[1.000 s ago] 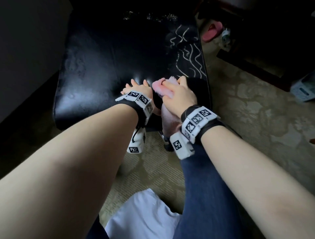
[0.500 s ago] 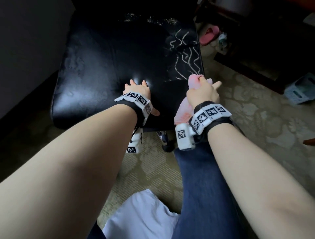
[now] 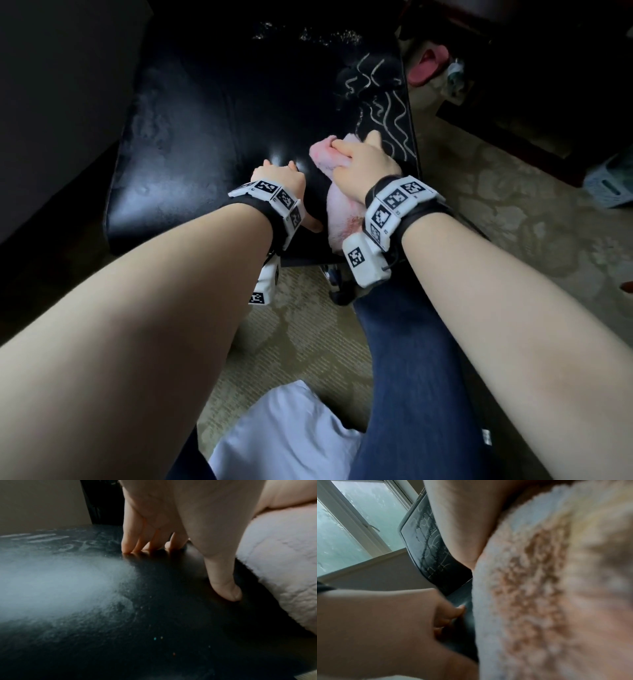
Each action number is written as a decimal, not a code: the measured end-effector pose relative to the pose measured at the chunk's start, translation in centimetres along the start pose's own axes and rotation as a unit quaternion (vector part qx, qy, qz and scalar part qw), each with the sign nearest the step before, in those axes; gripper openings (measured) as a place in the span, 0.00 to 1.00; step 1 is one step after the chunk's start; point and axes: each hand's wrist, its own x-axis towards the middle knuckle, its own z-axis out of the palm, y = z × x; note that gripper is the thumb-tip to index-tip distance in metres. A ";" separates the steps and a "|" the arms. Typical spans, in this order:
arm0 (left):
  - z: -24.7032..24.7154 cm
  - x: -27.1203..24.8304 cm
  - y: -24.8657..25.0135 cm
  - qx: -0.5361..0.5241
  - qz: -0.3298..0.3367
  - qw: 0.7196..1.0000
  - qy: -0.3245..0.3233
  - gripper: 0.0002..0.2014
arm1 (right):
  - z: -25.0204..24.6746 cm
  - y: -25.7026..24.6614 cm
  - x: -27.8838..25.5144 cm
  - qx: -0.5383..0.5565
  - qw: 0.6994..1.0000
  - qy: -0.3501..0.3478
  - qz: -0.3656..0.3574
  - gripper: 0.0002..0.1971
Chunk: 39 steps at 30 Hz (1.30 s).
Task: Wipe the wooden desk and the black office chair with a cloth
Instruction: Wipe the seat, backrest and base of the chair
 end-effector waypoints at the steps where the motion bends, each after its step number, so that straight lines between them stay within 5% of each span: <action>1: -0.2 0.1 0.0 0.009 0.006 1.000 -0.004 0.50 | -0.3 1.0 0.0 -0.006 1.000 0.013 0.017 0.22; 10: 0.6 1.0 0.0 0.015 -0.005 1.000 0.015 0.58 | -3.1 7.5 -0.2 0.036 0.975 0.094 0.198 0.21; 19: 1.8 3.1 0.2 0.014 -0.013 1.000 0.000 0.60 | -1.1 0.8 1.6 -0.031 0.998 -0.005 0.054 0.21; 23: 2.5 4.7 -0.4 -0.028 -0.033 0.999 0.018 0.25 | 0.3 -3.5 2.3 0.004 0.999 -0.039 -0.002 0.17; 25: 2.2 4.7 -0.3 -0.033 -0.023 0.999 0.007 0.18 | 0.2 -3.6 2.6 -0.002 0.999 -0.038 -0.003 0.18; 30: 0.5 3.5 -0.1 0.021 0.035 0.999 -0.001 0.39 | -1.7 0.7 2.7 -0.009 0.999 0.008 0.034 0.22; 39: 0.1 3.1 0.1 -0.001 0.029 1.000 -0.007 0.45 | -4.2 6.2 3.6 0.116 0.956 0.105 0.249 0.23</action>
